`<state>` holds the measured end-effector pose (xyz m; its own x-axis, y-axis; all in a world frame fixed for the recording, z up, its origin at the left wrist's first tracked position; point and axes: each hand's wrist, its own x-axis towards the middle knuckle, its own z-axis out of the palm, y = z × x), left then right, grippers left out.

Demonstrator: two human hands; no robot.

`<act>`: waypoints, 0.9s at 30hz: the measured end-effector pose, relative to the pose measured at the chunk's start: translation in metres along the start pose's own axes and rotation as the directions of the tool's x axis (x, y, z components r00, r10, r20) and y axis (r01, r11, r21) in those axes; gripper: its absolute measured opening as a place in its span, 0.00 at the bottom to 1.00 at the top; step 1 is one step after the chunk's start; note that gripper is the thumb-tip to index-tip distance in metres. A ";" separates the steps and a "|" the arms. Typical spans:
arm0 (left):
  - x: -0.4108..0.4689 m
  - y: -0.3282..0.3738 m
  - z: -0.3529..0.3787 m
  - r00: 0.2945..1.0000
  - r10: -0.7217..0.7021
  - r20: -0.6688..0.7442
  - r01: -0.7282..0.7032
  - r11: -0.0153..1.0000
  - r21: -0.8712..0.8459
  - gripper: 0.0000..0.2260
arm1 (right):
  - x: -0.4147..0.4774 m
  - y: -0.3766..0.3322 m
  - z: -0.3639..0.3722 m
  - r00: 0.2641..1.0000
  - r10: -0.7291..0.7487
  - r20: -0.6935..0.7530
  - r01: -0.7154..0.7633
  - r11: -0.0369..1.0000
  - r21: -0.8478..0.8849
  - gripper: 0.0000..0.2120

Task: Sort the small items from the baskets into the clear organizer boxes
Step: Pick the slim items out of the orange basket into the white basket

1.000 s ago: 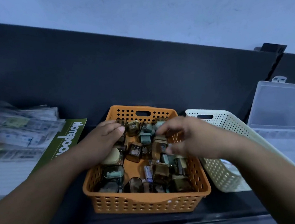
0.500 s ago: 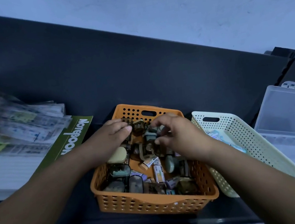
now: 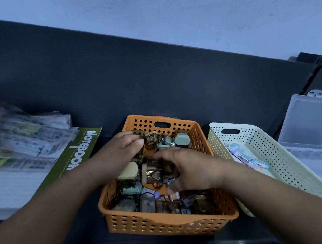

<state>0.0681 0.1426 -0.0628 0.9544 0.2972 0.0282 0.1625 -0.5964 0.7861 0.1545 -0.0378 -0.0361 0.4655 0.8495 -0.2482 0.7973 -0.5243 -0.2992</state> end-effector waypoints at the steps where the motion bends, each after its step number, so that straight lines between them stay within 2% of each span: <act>1: 0.000 0.000 0.000 1.000 0.001 0.000 -0.001 1.000 0.000 0.21 | 0.003 -0.001 0.003 1.000 -0.008 0.005 0.008 0.999 -0.042 0.38; 3: 0.000 0.000 0.000 1.000 0.002 0.000 -0.002 1.000 -0.003 0.21 | 0.009 -0.002 0.008 0.999 -0.032 -0.025 0.028 0.991 -0.134 0.31; 5: 0.000 0.000 0.000 1.000 0.001 -0.002 -0.001 1.000 -0.004 0.21 | 0.012 -0.005 0.008 0.996 -0.048 -0.080 0.036 0.989 -0.142 0.21; 8: 0.000 0.000 0.000 1.000 0.003 -0.002 -0.003 1.000 0.003 0.21 | 0.013 -0.004 0.005 0.994 -0.044 -0.105 0.040 0.998 -0.045 0.13; 10: 0.000 0.000 0.000 1.000 0.005 0.003 -0.005 1.000 0.002 0.22 | 0.012 0.002 0.000 0.988 -0.002 -0.154 0.021 0.992 0.122 0.10; 13: -0.001 0.000 -0.001 1.000 0.002 0.005 -0.002 1.000 -0.001 0.22 | 0.013 0.011 -0.010 0.929 0.112 -0.353 0.015 0.941 0.339 0.13; 16: 0.000 0.000 -0.001 1.000 0.002 0.005 -0.002 1.000 0.006 0.22 | 0.011 0.014 -0.011 0.884 0.149 -0.442 -0.020 0.959 0.284 0.23; 18: 0.000 0.000 0.000 1.000 0.003 0.008 -0.003 1.000 0.005 0.22 | 0.003 0.011 -0.008 0.920 0.062 -0.386 0.014 0.981 0.192 0.17; 21: 0.001 0.000 0.000 1.000 0.001 0.004 -0.001 1.000 0.007 0.22 | -0.005 0.003 -0.001 0.997 -0.048 -0.062 0.051 0.998 0.043 0.11; 22: 0.001 0.000 0.000 1.000 0.001 0.004 -0.001 1.000 0.009 0.22 | -0.005 0.003 0.002 0.998 -0.054 0.030 0.056 0.997 -0.055 0.13; 24: 0.001 0.000 0.000 1.000 0.003 0.008 -0.003 1.000 0.010 0.21 | -0.001 0.005 0.005 0.994 -0.019 0.110 0.040 0.981 -0.189 0.20; 27: 0.001 0.000 0.000 1.000 0.005 0.013 -0.005 1.000 0.018 0.21 | 0.000 0.006 0.003 0.991 -0.003 0.137 0.032 0.977 -0.213 0.29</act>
<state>0.0693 0.1430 -0.0633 0.9584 0.2844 0.0238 0.1622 -0.6112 0.7747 0.1583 -0.0407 -0.0407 0.4060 0.8350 -0.3714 0.8754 -0.4721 -0.1044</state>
